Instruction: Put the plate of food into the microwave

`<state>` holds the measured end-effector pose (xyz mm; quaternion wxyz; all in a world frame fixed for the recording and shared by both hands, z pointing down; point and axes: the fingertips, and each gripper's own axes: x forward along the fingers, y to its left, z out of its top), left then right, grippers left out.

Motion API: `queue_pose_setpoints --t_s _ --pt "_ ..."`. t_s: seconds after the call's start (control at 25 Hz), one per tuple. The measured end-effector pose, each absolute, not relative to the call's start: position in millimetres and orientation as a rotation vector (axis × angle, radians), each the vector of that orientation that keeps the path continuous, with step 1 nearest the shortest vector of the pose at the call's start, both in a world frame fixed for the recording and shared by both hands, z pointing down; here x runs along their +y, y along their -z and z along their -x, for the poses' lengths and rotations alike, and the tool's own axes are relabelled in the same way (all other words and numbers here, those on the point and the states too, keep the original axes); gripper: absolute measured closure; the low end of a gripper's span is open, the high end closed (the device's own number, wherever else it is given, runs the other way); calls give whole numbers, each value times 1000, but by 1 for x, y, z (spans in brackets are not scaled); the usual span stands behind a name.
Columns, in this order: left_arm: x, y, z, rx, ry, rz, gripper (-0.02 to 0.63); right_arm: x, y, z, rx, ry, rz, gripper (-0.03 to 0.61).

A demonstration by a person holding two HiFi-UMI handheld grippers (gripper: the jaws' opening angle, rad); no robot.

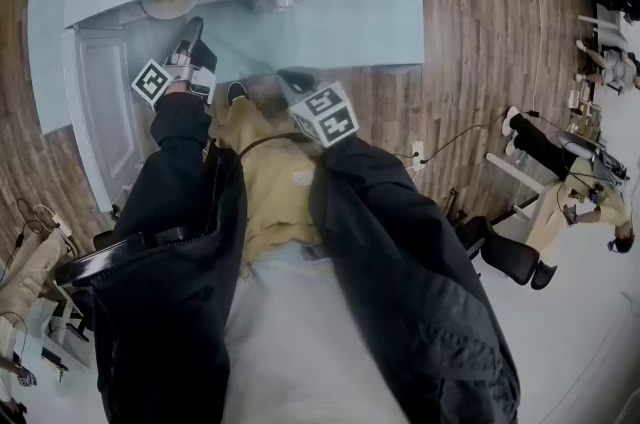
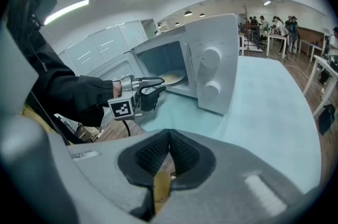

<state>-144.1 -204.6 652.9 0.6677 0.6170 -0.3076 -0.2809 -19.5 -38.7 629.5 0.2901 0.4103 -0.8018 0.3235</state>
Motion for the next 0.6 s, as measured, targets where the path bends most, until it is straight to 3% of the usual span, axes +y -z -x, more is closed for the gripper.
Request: queue_pose_setpoints --t_s 0.2,0.6 --pt "-179 -615 137 -720 614 -1487 611 -52 -608 27 -2220 -808 -1057 581" --pt "-162 -509 105 -843 435 -1910 613 -93 -517 26 -2446 -581 -1037 581"
